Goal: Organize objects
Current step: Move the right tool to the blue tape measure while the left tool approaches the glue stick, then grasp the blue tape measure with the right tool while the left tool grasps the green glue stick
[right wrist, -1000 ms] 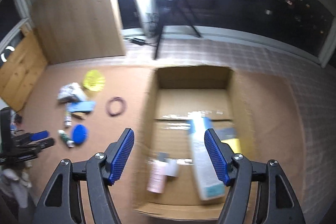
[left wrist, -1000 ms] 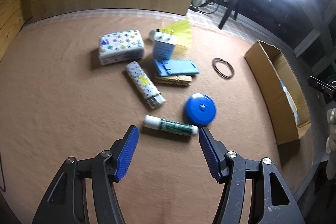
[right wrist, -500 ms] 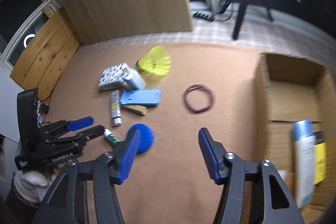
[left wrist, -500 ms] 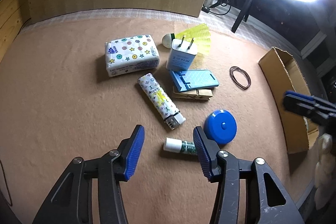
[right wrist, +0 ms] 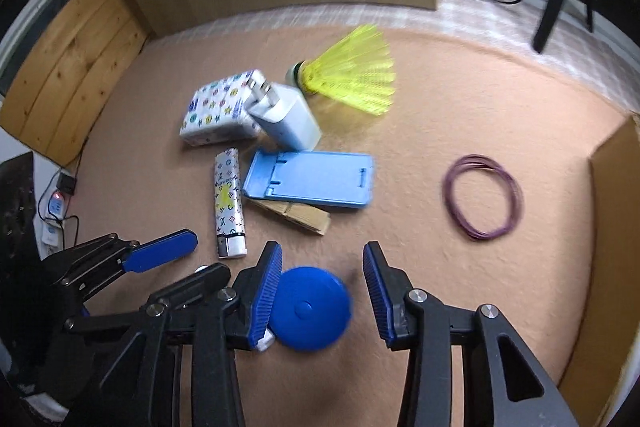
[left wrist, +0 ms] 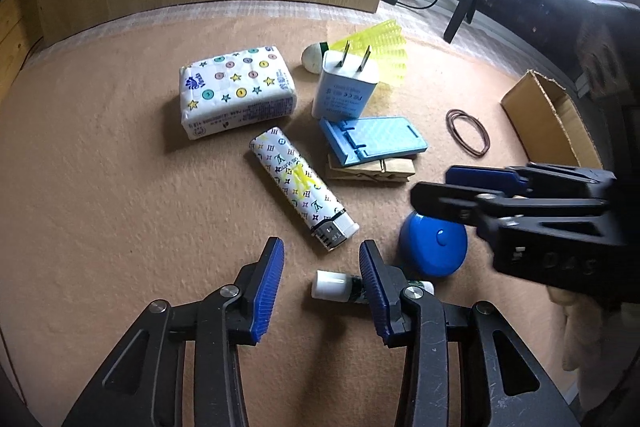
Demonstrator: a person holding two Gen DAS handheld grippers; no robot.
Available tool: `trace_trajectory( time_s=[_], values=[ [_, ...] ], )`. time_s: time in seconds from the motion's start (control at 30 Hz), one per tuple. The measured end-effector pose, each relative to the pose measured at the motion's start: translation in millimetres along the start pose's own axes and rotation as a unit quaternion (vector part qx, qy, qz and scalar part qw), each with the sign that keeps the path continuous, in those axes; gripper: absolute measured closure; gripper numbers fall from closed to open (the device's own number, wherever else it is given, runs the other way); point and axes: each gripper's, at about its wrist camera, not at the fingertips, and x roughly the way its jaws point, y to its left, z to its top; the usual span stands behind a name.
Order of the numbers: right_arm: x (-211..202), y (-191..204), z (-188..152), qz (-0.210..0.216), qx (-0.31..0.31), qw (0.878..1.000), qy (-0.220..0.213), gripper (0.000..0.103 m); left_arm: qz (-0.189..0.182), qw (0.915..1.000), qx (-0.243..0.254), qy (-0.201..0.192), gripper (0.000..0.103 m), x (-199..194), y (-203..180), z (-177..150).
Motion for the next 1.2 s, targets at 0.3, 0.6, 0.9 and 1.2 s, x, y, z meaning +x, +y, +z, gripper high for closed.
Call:
trace_trajectory(
  time_s=[0.3,0.6,0.9,1.2],
  values=[
    [4,13,-8,-0.034,-0.057,0.997,0.028,0.067,0.002,0.9999,0.013,0.007,0.063,1,0,-12],
    [-12,-3,-43,-0.03,-0.058,0.997,0.041,0.068,-0.006,0.9998,0.017,0.01,0.063,-4,2,-23],
    [-56,-50,-84,0.008,0.046,0.999,-0.016,0.051,-0.003,0.9992,-0.038,-0.016,0.037,-30,15,-36],
    [-52,-42,-111,-0.01,0.048,0.999,-0.013,0.05,-0.053,0.9966,-0.061,0.015,0.037,-17,-9,-46]
  ],
)
